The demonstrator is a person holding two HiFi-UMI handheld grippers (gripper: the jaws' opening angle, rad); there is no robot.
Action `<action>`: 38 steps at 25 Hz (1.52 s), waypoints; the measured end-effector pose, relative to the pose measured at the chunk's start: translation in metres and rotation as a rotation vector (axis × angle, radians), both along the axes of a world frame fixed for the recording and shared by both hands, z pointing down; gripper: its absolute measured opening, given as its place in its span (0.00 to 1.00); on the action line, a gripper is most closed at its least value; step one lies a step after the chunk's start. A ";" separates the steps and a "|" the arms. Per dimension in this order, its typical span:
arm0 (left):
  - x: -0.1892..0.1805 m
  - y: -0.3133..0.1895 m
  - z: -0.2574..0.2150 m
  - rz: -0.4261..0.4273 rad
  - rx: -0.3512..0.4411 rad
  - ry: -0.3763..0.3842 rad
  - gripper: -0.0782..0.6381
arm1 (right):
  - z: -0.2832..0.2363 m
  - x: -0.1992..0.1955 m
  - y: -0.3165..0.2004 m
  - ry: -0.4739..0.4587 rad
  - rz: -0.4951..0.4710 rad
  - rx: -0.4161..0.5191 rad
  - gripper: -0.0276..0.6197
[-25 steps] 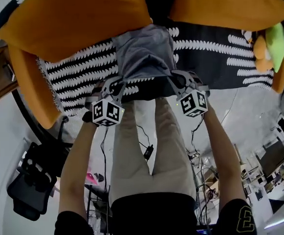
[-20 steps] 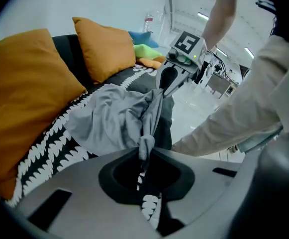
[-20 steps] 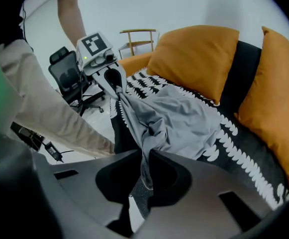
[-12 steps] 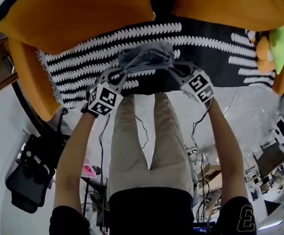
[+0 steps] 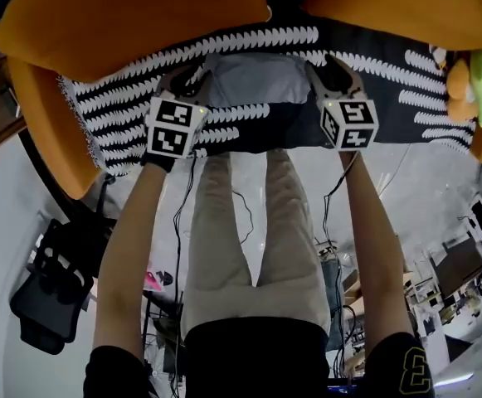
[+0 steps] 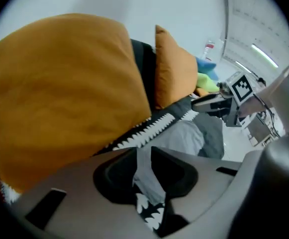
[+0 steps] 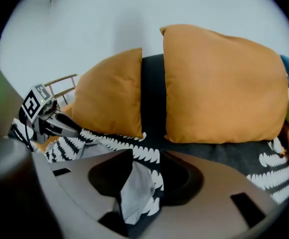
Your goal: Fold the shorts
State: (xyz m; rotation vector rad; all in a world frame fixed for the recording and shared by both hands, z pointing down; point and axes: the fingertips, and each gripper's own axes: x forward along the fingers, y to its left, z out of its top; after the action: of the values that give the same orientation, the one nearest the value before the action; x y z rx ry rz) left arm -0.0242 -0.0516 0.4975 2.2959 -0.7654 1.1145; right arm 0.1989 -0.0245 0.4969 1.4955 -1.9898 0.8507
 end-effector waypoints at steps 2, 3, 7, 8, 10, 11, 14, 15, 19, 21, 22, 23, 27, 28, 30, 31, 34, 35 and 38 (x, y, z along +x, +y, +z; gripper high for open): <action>0.029 0.033 0.002 0.098 0.030 0.027 0.20 | -0.003 -0.012 0.026 -0.034 0.013 0.022 0.22; 0.044 0.042 0.009 0.128 0.053 0.036 0.17 | 0.002 -0.016 0.034 -0.039 0.020 0.027 0.14; 0.053 0.033 0.068 0.034 0.102 -0.021 0.15 | 0.049 -0.008 0.045 0.033 0.122 -0.007 0.06; 0.048 0.029 0.084 -0.002 0.095 -0.037 0.14 | 0.066 -0.008 0.046 0.049 0.136 -0.037 0.06; 0.043 0.021 0.096 -0.031 0.106 -0.027 0.14 | 0.096 -0.017 0.043 0.067 0.134 -0.101 0.06; 0.038 0.017 0.088 -0.042 0.124 -0.011 0.14 | 0.097 -0.024 0.041 0.075 0.132 -0.114 0.06; 0.009 0.013 0.020 -0.085 0.207 0.044 0.14 | 0.034 -0.038 0.037 0.107 0.173 -0.039 0.07; 0.000 0.016 -0.011 -0.088 0.235 0.061 0.14 | 0.002 -0.036 0.043 0.110 0.195 -0.007 0.07; -0.004 0.079 -0.148 -0.067 0.264 0.194 0.14 | -0.130 -0.024 0.126 -0.053 0.266 -0.055 0.06; -0.004 0.104 -0.218 0.008 0.278 0.243 0.14 | -0.203 -0.043 0.162 -0.138 0.259 -0.074 0.07; -0.007 0.113 -0.251 0.043 0.287 0.255 0.14 | -0.240 -0.057 0.174 -0.165 0.250 -0.060 0.07; -0.014 0.124 -0.282 0.068 0.290 0.257 0.14 | -0.275 -0.073 0.186 -0.183 0.241 -0.037 0.07; -0.043 0.162 -0.401 0.091 0.381 0.220 0.14 | -0.398 -0.120 0.239 -0.154 0.214 0.062 0.07; -0.048 0.169 -0.431 0.092 0.420 0.216 0.14 | -0.426 -0.127 0.252 -0.143 0.213 0.082 0.07; -0.054 0.186 -0.486 0.086 0.473 0.248 0.14 | -0.483 -0.130 0.277 -0.142 0.236 0.155 0.06; -0.055 0.196 -0.512 0.086 0.502 0.282 0.14 | -0.510 -0.129 0.289 -0.157 0.260 0.211 0.06; -0.058 0.232 -0.571 0.088 0.646 0.342 0.14 | -0.562 -0.128 0.321 -0.166 0.270 0.370 0.06; -0.061 0.244 -0.585 0.074 0.683 0.342 0.14 | -0.571 -0.131 0.330 -0.134 0.239 0.403 0.06; -0.073 0.285 -0.619 -0.002 0.725 0.333 0.13 | -0.602 -0.139 0.355 -0.045 0.148 0.476 0.06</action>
State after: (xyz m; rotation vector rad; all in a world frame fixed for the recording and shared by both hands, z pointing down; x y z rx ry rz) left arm -0.0967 0.2332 -0.1218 2.9526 -1.1652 0.4494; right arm 0.0595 0.3305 -0.1055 1.9164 -2.2431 0.4845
